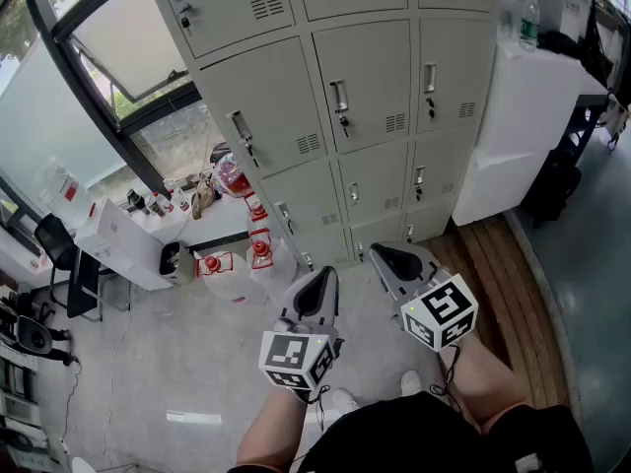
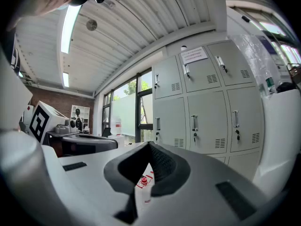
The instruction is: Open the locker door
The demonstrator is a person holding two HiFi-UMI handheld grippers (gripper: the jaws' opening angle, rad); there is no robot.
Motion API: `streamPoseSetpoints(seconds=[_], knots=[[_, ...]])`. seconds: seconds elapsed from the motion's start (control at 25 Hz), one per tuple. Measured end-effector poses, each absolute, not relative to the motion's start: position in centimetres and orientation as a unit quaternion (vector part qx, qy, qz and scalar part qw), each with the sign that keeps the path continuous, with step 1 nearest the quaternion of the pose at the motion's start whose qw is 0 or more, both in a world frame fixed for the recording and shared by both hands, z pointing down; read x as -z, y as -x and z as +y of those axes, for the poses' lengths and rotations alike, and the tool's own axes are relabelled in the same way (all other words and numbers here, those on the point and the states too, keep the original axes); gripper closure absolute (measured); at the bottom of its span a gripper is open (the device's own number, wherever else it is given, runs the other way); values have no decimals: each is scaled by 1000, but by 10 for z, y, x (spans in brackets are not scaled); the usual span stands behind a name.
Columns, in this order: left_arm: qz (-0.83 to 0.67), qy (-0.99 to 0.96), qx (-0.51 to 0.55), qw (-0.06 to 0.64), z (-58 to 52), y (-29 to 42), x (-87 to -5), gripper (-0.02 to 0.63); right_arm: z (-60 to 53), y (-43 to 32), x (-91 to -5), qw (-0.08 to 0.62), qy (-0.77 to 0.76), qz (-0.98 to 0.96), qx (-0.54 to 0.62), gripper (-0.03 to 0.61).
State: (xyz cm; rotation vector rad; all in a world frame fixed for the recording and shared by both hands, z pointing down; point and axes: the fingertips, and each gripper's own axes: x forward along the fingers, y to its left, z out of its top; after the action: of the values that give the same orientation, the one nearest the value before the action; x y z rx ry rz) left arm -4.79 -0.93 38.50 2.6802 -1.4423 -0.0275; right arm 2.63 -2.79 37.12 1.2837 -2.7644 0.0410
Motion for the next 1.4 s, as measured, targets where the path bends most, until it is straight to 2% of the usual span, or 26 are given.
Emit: streamPoseSetpoints(seconds=[0.6,1.4], knots=[[-474,-879,20,54,-6,69,-385,597,-23,-4,-365,35,-416,-909,-7,525],[-466,-883,23,56,4,143,-391,597,-17,69,-371,37,-424,-905,-10,525]])
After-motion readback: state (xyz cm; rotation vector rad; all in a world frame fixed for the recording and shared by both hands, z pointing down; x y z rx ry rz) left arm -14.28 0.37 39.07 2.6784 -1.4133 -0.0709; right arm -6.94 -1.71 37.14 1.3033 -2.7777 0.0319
